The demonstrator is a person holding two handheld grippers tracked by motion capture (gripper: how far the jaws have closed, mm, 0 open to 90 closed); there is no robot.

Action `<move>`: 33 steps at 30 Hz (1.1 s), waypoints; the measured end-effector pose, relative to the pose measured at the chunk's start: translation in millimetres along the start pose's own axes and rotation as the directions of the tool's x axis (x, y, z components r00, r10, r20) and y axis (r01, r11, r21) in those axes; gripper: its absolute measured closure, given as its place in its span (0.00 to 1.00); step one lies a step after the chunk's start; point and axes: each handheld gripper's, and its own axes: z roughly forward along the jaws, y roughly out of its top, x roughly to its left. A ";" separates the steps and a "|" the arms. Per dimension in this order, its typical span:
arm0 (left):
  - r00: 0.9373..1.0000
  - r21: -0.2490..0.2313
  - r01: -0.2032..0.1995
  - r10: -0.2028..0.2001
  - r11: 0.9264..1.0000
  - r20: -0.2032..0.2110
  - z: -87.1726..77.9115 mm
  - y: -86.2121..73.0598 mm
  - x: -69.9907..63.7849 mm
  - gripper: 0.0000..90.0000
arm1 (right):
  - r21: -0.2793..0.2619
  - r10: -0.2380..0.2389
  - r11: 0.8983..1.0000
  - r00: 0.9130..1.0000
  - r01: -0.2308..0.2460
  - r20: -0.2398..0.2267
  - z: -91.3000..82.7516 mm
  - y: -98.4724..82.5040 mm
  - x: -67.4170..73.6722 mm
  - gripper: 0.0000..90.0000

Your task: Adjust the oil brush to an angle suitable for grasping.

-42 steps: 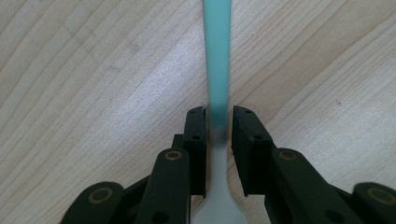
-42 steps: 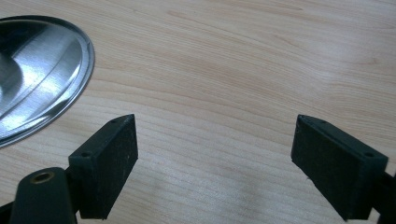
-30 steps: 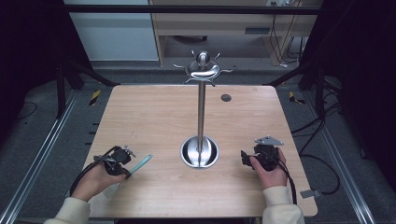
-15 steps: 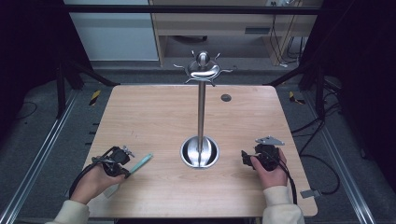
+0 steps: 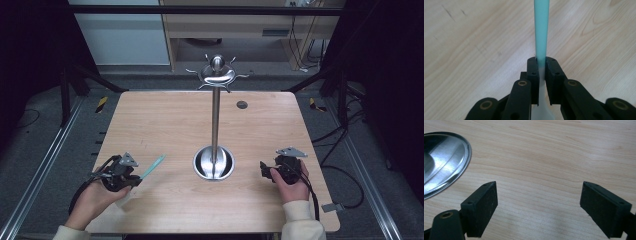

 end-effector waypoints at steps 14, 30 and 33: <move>0.999 -0.235 -0.025 0.017 0.972 -0.036 -25.7 20.9 -13.6 0.91 | -0.007 -0.001 1.000 1.000 0.001 0.018 -0.7 0.0 0.2 0.17; 0.999 -0.393 -0.022 0.005 0.919 -0.044 -40.3 33.6 -29.2 0.91 | -0.006 -0.009 1.000 1.000 0.009 0.022 -0.8 -0.2 -0.3 0.17; 0.999 -0.419 -0.020 0.003 0.908 -0.042 -44.7 34.8 -32.4 0.91 | -0.005 -0.001 1.000 1.000 0.001 0.023 -0.7 -0.2 -0.2 0.17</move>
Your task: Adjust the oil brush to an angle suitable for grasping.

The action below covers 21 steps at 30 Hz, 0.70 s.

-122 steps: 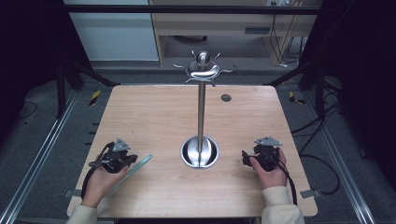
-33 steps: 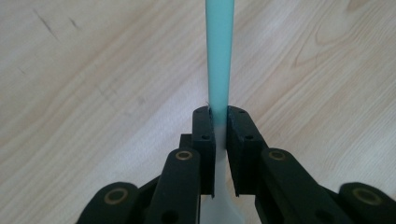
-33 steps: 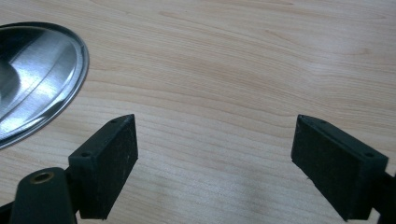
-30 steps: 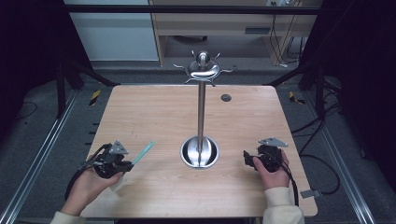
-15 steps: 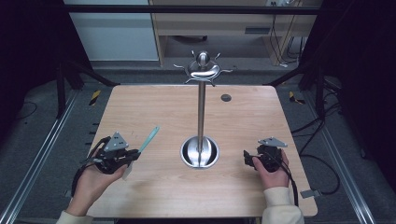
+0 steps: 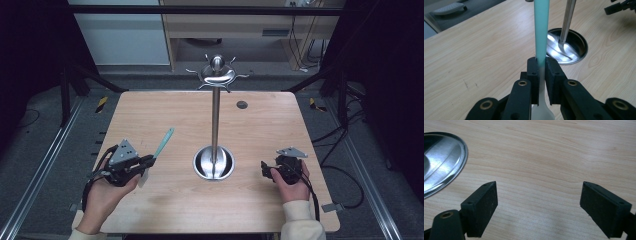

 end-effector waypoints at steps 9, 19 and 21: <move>1.000 -0.070 0.001 -0.002 0.998 -0.009 -14.2 10.4 -4.3 0.91 | 0.003 -0.003 1.000 1.000 0.003 -0.001 0.2 -0.2 0.7 0.17; 1.000 -0.145 -0.009 0.007 0.989 -0.013 -27.1 27.2 -14.9 0.91 | -0.004 -0.006 1.000 1.000 0.006 -0.003 -1.0 -0.5 -0.5 0.17; 1.000 -0.154 -0.009 0.008 0.988 -0.008 -28.2 29.7 -17.2 0.91 | -0.005 0.001 1.000 1.000 -0.001 -0.005 -1.8 0.1 0.3 0.17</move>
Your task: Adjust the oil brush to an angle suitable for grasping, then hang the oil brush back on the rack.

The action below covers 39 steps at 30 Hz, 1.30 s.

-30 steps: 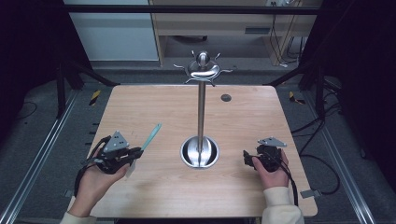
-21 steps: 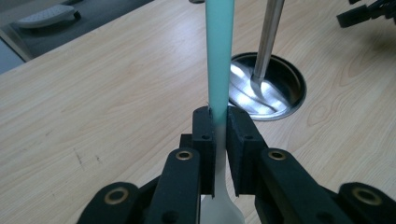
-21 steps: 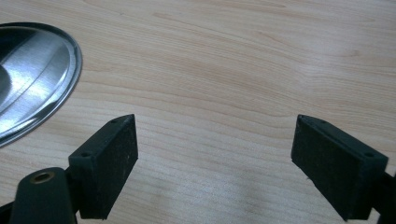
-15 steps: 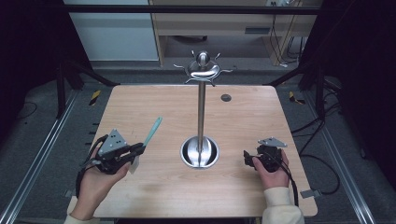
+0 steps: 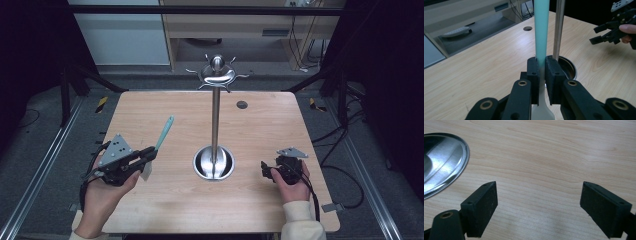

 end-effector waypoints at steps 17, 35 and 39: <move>1.000 -0.097 -0.022 0.021 0.995 -0.016 -10.6 27.9 -8.0 0.91 | -0.007 -0.007 1.000 1.000 0.007 -0.001 -1.2 1.6 0.2 0.17; 1.000 -0.116 -0.024 0.023 0.993 -0.013 -8.2 55.8 -13.2 0.91 | -0.016 0.004 1.000 1.000 -0.004 -0.002 -2.9 1.4 -1.9 0.16; 0.999 -0.139 -0.036 0.036 0.990 -0.003 -6.8 64.0 -15.3 0.91 | -0.015 0.007 1.000 1.000 -0.007 -0.005 -3.0 1.5 -1.4 0.16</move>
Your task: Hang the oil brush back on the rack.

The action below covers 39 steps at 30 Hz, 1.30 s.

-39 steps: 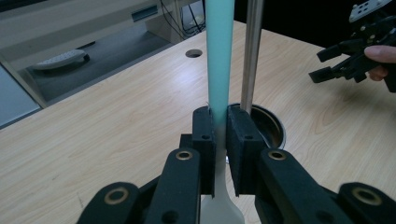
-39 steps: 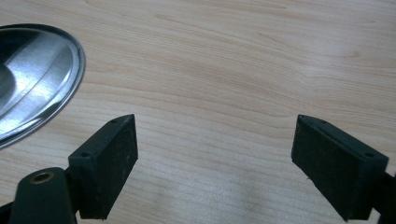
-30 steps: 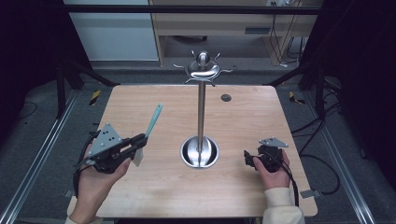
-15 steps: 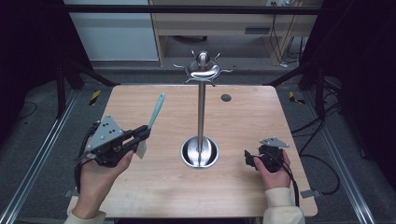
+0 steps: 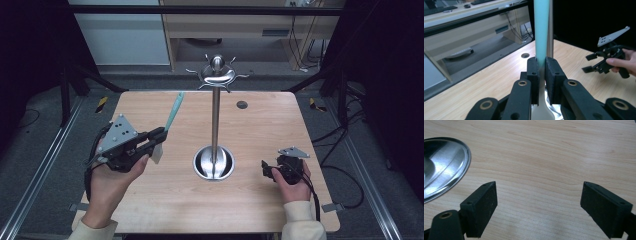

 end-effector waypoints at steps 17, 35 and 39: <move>0.999 -0.011 0.003 -0.003 1.000 0.037 8.3 16.5 -7.1 0.91 | 0.000 0.000 1.000 1.000 0.000 -0.001 0.5 -0.8 -1.1 0.16; 0.999 0.005 -0.006 0.006 1.000 0.044 15.3 21.2 -11.9 0.91 | 0.002 0.004 1.000 1.000 -0.004 -0.006 -0.1 -0.7 -1.1 0.16; 0.999 0.010 -0.005 0.005 1.000 0.044 17.0 22.3 -12.3 0.91 | 0.002 0.003 1.000 1.000 -0.003 -0.006 -0.1 -0.7 -1.0 0.16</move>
